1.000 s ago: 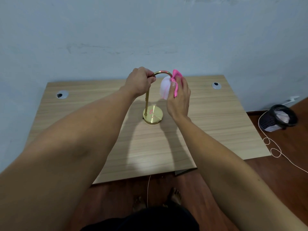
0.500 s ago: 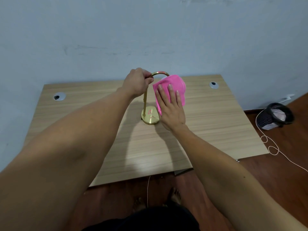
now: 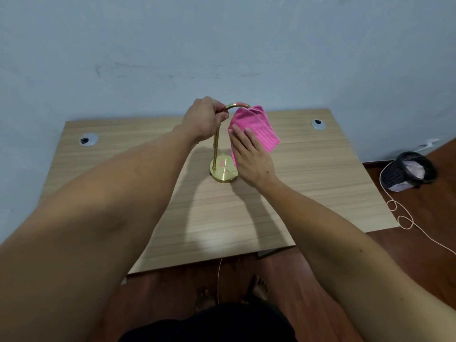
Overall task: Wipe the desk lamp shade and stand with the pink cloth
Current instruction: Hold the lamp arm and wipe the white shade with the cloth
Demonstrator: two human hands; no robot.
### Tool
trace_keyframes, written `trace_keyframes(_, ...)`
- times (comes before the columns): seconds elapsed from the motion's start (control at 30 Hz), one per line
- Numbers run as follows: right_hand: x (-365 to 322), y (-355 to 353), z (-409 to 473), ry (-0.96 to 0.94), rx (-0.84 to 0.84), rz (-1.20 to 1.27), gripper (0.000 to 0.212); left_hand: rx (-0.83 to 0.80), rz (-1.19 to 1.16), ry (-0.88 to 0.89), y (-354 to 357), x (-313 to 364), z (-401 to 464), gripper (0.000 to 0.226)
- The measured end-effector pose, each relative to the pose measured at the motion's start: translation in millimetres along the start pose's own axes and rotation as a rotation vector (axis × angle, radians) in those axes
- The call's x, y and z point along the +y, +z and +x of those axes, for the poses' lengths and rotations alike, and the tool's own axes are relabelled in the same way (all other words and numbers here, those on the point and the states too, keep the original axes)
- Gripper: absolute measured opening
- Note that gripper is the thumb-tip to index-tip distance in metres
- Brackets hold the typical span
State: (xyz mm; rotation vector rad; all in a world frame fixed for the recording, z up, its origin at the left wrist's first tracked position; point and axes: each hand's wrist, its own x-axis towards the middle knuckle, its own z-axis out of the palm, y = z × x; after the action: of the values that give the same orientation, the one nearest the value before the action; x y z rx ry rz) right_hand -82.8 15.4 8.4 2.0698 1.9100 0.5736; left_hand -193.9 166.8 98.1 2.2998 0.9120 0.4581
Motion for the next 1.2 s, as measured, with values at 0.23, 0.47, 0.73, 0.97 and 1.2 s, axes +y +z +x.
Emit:
trace_keyframes(0.23, 23.0, 15.6, -35.0, -0.102, 0.032, 0.058, 0.071, 0.001, -0.015, -0.020, 0.4, -0.4, 0.9, 0.021)
trace_keyframes(0.47, 25.3, 37.4, -66.3, 0.022, -0.131, 0.265, 0.071, 0.000, -0.020, -0.037, -0.7, 0.2, -1.8, 0.019)
trace_keyframes(0.73, 53.9, -6.4, -38.8, 1.285, 0.157, 1.704, 0.043, 0.008, -0.032, -0.048, 0.3, 2.6, -2.3, 0.019)
trace_keyframes(0.97, 18.3, -46.0, 11.6, 0.739, 0.473, 1.548, 0.048, 0.027, -0.010, -0.030, 0.1, 2.9, -1.8, 0.020)
trace_keyframes(1.2, -12.0, -26.1, 11.8, 0.858, 0.514, 1.589, 0.060, 0.035, -0.027, -0.038, 1.1, 2.8, -2.0, 0.020)
